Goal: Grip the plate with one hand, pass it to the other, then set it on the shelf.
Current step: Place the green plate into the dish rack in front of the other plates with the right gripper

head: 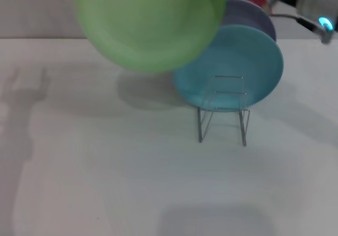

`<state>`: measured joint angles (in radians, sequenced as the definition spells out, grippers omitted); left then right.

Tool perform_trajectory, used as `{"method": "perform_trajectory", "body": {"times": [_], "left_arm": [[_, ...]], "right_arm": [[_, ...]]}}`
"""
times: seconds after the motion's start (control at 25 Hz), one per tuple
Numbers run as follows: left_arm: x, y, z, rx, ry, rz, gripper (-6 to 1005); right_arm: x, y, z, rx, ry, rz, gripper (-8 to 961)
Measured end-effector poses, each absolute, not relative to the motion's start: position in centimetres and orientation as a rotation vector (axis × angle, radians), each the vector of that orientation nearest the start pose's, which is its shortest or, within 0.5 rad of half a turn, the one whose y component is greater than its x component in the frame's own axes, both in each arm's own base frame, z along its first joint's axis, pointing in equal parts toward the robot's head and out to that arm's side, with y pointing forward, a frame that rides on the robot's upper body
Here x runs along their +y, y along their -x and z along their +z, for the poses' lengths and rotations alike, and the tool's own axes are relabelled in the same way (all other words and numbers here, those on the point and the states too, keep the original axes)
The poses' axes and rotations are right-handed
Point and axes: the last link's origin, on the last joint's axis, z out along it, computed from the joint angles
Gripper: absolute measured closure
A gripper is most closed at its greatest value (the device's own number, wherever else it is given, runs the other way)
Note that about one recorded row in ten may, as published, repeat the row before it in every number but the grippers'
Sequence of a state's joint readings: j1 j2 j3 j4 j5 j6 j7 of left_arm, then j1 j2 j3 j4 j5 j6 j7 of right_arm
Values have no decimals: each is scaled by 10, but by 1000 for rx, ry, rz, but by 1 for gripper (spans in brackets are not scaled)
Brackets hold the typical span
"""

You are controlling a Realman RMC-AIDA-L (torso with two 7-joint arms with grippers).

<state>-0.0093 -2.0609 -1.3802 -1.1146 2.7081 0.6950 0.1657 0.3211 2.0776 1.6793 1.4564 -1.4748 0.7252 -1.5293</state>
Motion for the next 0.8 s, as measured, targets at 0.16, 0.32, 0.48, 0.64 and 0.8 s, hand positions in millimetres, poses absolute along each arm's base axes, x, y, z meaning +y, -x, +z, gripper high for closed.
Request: {"method": "perform_trajectory", "body": {"times": [0.16, 0.32, 0.48, 0.64, 0.8], "left_arm": [[329, 281, 62, -426, 1382, -700, 297], [333, 292, 52, -477, 1403, -703, 299], [337, 295, 45, -489, 1422, -687, 300], [339, 302, 39, -524, 1436, -683, 301], [337, 303, 32, -537, 1464, -676, 302]], "right_arm": [[363, -134, 44, 44, 2206, 833, 915], [340, -155, 43, -102, 2162, 964, 915], [336, -167, 46, -145, 2142, 961, 915], [329, -186, 47, -199, 2094, 975, 916], [324, -202, 54, -238, 2034, 979, 916]]}}
